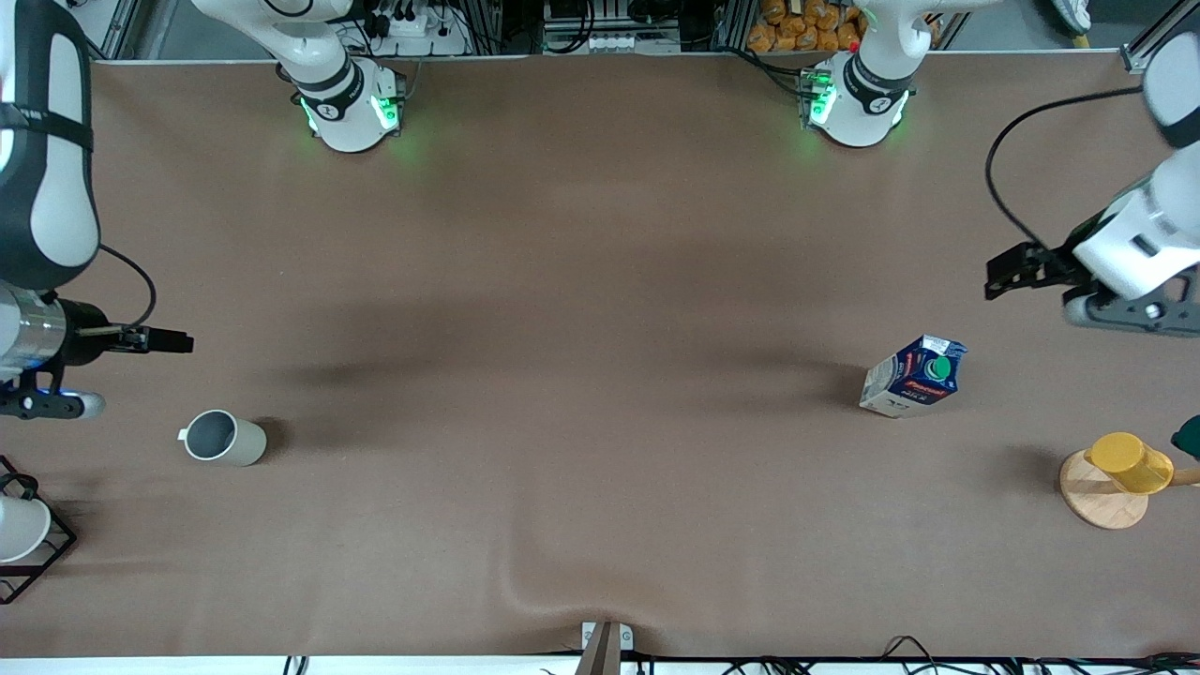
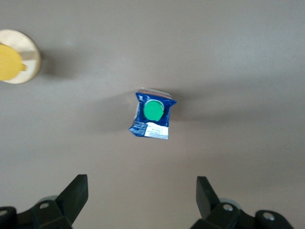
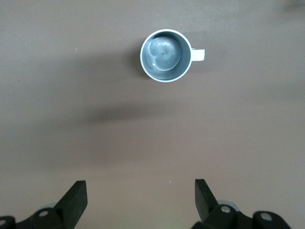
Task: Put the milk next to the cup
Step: 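Reach the left gripper to the milk carton while the right gripper reaches the mug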
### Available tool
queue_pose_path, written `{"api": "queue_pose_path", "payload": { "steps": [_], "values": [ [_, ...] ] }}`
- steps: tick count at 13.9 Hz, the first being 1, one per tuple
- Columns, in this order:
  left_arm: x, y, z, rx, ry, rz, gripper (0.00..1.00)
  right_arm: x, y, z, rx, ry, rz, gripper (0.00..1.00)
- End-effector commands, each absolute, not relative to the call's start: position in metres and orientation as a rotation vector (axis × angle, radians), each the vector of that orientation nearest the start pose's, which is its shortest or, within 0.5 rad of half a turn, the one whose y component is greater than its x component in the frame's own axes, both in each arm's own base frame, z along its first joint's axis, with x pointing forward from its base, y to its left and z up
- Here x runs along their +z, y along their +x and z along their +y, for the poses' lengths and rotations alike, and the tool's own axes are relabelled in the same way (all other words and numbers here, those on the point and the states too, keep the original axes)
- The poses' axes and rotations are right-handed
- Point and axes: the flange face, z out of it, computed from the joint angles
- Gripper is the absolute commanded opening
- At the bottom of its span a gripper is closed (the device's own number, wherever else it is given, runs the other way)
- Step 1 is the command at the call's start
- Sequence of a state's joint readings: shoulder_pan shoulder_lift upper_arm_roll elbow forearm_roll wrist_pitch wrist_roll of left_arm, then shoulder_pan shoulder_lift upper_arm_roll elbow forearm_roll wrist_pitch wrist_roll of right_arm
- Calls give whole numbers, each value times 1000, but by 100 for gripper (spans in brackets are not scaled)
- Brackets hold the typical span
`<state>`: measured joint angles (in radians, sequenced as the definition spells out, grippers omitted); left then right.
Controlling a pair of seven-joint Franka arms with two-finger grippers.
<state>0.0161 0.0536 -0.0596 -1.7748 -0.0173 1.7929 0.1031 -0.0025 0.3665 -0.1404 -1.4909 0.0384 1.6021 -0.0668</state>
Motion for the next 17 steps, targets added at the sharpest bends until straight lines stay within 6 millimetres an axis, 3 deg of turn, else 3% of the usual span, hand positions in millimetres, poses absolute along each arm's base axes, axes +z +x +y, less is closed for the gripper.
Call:
{"api": "queue_pose_path", "payload": {
  "steps": [1,3,4,5,7,13,17],
  "values": [
    [483,577,-43,86,-3107,327,100,430,646,-80,386,-3136,104,100],
    [463,584,-40,118,-3085,425,100,422,655,-91,320,-3171,16,100],
    [451,589,-48,128,-3072,461,100,419,661,-89,277,-3183,-85,100],
    [436,594,-69,138,-3064,522,100,406,665,-90,266,-3162,-170,100],
    [428,597,-75,150,-3064,541,100,378,674,-82,288,-3129,-457,100],
    [383,622,-59,196,-2975,572,100,331,703,-86,112,-3036,-1022,100],
    [350,637,-45,143,-3064,486,100,302,716,-92,28,-2894,-1455,100]
  ]
}}
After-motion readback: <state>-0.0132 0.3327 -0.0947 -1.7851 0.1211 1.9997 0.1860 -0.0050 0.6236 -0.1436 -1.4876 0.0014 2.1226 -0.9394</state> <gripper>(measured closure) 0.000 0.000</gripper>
